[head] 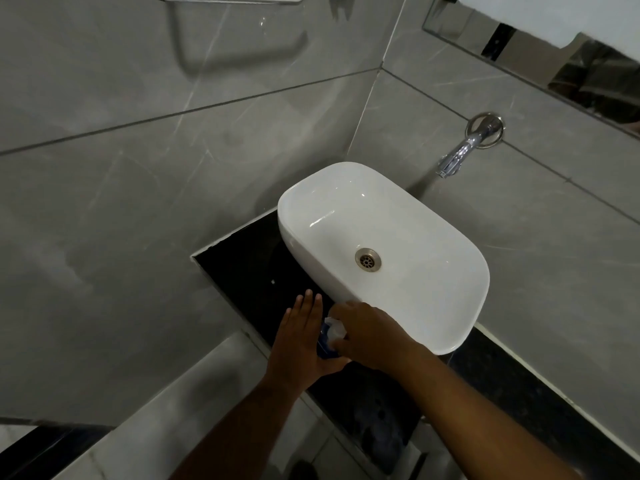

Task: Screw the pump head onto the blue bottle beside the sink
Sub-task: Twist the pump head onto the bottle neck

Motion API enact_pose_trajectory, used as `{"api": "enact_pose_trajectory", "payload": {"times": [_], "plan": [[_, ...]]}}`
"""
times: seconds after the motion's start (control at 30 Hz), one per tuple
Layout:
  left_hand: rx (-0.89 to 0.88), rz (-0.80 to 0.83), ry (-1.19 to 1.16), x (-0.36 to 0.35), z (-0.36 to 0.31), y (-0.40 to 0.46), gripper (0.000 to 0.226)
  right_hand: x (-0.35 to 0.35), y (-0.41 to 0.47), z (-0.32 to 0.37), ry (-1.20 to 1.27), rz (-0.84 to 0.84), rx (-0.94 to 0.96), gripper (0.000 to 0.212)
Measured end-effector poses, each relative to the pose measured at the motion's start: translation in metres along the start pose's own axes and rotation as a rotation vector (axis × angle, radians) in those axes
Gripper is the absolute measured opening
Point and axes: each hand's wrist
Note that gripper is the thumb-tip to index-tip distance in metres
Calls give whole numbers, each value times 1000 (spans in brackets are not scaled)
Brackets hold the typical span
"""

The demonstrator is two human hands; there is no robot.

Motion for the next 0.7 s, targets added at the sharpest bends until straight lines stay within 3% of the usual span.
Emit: {"api": "enact_pose_trajectory", "payload": {"times": [0.33,0.53,0.7], "plan": [[-26,-14,-12,2,-4,-2,114,3,4,3,84,46,-107,22],[-32,-20,-20,0,-2,-1,110,8,6,3,15,161,-9,23],[-34,-33,-20,-7,3,1,107,9,11,3,43,164,-24,19]]}}
Point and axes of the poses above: each hand's wrist, its own y-axis towards the middle knuckle, its own x-axis out of the back of the hand, z = x × y, and after that the axes turned 7 degrees about x, right-handed
